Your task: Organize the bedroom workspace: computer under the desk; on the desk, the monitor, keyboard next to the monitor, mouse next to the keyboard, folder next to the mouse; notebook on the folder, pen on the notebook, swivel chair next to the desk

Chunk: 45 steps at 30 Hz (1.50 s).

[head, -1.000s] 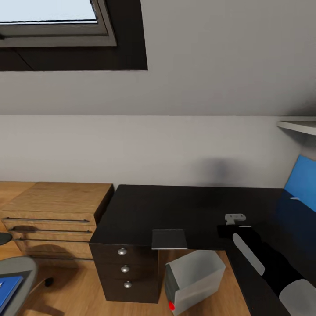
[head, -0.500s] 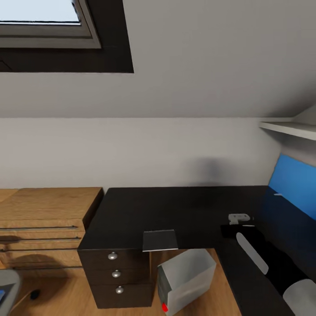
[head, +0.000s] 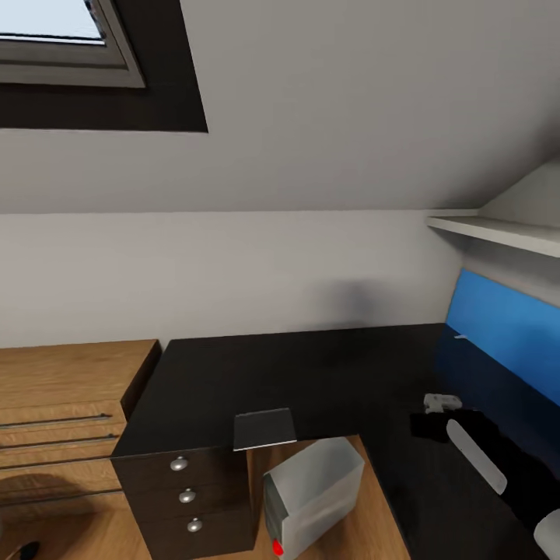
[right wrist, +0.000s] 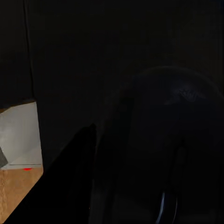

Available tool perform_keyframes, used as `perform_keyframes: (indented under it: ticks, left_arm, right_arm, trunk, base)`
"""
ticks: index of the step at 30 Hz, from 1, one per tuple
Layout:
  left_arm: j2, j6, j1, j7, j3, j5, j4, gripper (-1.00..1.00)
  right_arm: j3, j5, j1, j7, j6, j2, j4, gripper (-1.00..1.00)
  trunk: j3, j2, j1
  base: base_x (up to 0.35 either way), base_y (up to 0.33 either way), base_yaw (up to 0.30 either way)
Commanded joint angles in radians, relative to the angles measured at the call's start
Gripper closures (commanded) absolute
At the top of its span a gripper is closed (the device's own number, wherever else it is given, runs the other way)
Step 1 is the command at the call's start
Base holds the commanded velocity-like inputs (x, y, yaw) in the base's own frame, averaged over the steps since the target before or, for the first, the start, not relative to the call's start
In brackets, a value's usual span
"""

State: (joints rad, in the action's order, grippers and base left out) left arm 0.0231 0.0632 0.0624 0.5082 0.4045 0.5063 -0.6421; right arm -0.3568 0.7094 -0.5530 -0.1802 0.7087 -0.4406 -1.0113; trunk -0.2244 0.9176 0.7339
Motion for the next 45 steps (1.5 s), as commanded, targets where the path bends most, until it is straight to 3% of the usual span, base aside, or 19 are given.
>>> perform_keyframes:
  ticks: [1, 7, 17, 28, 35, 40, 45]
  left_arm:
    - [0.001, 0.007, 0.002, 0.007, 0.008, 0.011, 0.0, -1.0]
    - [0.001, 0.006, 0.002, 0.007, 0.008, 0.011, 0.001, -1.0]
    - [0.002, 0.007, 0.001, 0.007, 0.008, 0.011, 0.001, -1.0]
    - [0.002, 0.006, 0.001, 0.007, 0.008, 0.011, 0.001, -1.0]
    - [0.001, 0.006, 0.001, 0.007, 0.008, 0.011, 0.001, -1.0]
    - [0.0, 0.006, 0.001, 0.007, 0.008, 0.012, 0.001, -1.0]
    - [0.0, 0.006, 0.001, 0.007, 0.008, 0.012, 0.001, -1.0]
  right_arm:
    - [-0.004, 0.028, 0.016, -0.011, -0.004, -0.001, 0.002, 1.0]
    - [-0.003, 0.046, 0.062, -0.014, -0.054, -0.001, 0.018, 1.0]
    - [-0.003, 0.048, 0.068, -0.012, -0.132, 0.004, 0.094, 1.0]
    - [-0.003, 0.048, 0.068, -0.009, -0.142, 0.006, 0.139, 1.0]
    - [0.003, 0.047, 0.068, -0.011, -0.146, 0.005, 0.142, 1.0]
    - [0.003, 0.042, 0.068, -0.011, -0.249, 0.003, 0.176, 1.0]
    - [0.002, 0.038, 0.068, -0.009, -0.28, 0.0, 0.202, 1.0]
  trunk:
    - [-0.001, 0.001, 0.0]
    - [-0.001, 0.001, 0.0]
    - [-0.001, 0.001, 0.0]
    - [-0.001, 0.001, 0.0]
    - [-0.001, 0.001, 0.0]
    - [0.0, 0.001, 0.0]
    - [0.003, 0.001, 0.0]
  base:
    - [0.0, 0.0, -0.013]
    - [0.0, 0.0, -0.003]
    - [-0.007, 0.034, 0.0]
    - [-0.149, 0.268, -0.137]
    - [-0.028, 0.045, -0.016]
    - [0.0, 0.0, -0.063]
    - [0.0, 0.0, -0.213]
